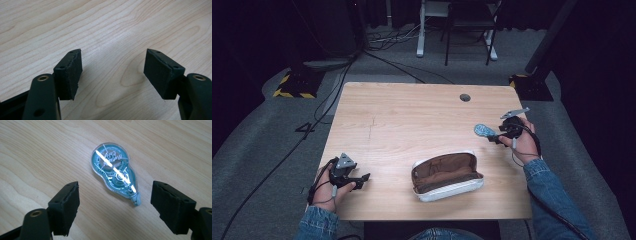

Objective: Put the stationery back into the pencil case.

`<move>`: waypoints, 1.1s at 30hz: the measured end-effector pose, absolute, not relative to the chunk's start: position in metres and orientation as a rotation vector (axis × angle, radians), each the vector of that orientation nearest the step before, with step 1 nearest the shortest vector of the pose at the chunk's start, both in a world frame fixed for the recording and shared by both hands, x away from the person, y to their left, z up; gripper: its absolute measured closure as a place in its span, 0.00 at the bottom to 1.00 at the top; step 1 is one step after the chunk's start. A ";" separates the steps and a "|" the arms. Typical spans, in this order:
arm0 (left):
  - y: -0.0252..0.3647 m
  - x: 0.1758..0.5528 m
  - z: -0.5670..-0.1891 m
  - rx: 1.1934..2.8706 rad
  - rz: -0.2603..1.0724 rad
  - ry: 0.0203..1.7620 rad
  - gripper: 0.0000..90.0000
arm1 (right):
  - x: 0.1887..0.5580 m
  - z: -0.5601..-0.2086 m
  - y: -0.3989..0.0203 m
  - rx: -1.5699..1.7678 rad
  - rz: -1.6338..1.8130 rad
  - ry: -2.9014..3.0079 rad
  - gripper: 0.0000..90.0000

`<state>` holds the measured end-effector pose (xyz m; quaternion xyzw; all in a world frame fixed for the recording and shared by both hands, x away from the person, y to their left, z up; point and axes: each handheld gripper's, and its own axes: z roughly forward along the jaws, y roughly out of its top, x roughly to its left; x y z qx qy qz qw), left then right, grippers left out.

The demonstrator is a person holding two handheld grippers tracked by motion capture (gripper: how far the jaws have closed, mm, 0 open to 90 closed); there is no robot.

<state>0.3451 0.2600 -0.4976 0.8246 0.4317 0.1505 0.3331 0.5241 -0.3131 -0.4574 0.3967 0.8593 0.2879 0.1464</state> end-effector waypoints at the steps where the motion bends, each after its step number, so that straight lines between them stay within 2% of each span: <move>1: 0.260 0.345 -0.498 2.157 0.389 1.138 0.34 | 0.526 -0.457 -0.312 1.142 0.822 2.478 0.26; 8: 0.262 0.345 -0.500 2.149 0.397 1.138 0.32 | 0.541 -0.463 -0.301 1.139 0.787 2.514 0.26; 13: 0.259 0.344 -0.502 2.146 0.417 1.131 0.28 | 0.550 -0.468 -0.293 1.133 0.745 2.545 0.28; 20: 0.260 0.344 -0.503 2.137 0.423 1.114 0.28 | 0.556 -0.474 -0.291 1.153 0.752 2.567 0.32; 24: 0.260 0.344 -0.503 2.137 0.426 1.113 0.27 | 0.556 -0.477 -0.291 1.164 0.750 2.572 0.39; 29: 0.260 0.346 -0.503 2.137 0.431 1.113 0.27 | 0.555 -0.478 -0.290 1.171 0.742 2.562 0.43; 31: 0.259 0.346 -0.503 2.137 0.430 1.113 0.27 | 0.555 -0.478 -0.289 1.163 0.749 2.555 0.54; 33: 0.259 0.346 -0.504 2.134 0.429 1.114 0.27 | 0.554 -0.478 -0.288 1.168 0.755 2.547 0.55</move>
